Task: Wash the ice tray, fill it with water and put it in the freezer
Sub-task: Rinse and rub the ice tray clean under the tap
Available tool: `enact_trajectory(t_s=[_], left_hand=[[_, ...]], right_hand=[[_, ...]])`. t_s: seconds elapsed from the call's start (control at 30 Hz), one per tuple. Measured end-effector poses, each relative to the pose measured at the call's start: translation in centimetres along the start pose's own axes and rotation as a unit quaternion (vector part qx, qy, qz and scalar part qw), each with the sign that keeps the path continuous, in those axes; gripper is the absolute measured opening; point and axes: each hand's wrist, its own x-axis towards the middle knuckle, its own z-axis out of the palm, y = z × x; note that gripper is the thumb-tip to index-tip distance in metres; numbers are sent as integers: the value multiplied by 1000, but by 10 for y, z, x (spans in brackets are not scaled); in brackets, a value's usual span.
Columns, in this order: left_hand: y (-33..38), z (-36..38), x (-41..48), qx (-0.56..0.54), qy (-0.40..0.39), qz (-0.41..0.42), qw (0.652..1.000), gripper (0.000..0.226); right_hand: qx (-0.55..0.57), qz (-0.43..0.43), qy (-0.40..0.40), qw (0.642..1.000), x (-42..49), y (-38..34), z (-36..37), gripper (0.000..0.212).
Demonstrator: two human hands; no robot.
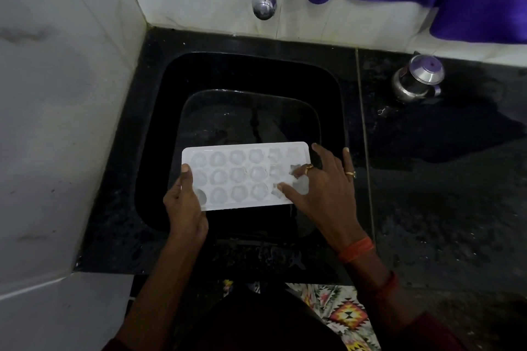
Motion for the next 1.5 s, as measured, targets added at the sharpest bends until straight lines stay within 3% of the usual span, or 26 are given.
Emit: enact_trajectory(t_s=[0.13,0.3,0.53,0.8,1.13,1.5], left_hand=[[2,2,-1,3,-4,1,1000,24],[4,1,0,9,-5,10,1000,26],[4,2,2,7,-5,19,1000,26],[5,1,2,18,-9,21,1000,26],[3,2,4,23,-11,15,1000,27],[5,-1,4,21,-15,19,999,27]], right_hand=[[12,-8,32,999,1,-2,-1,42],[-47,-22,11,999,2,-1,1,49],[-30,-18,30,999,4,-1,-1,45],[-89,-4,-46,995,6,-3,-3,59],[-124,-13,-60,990,8,-2,-3,55],[-101,-31,-22,994,8,0,-2,52]])
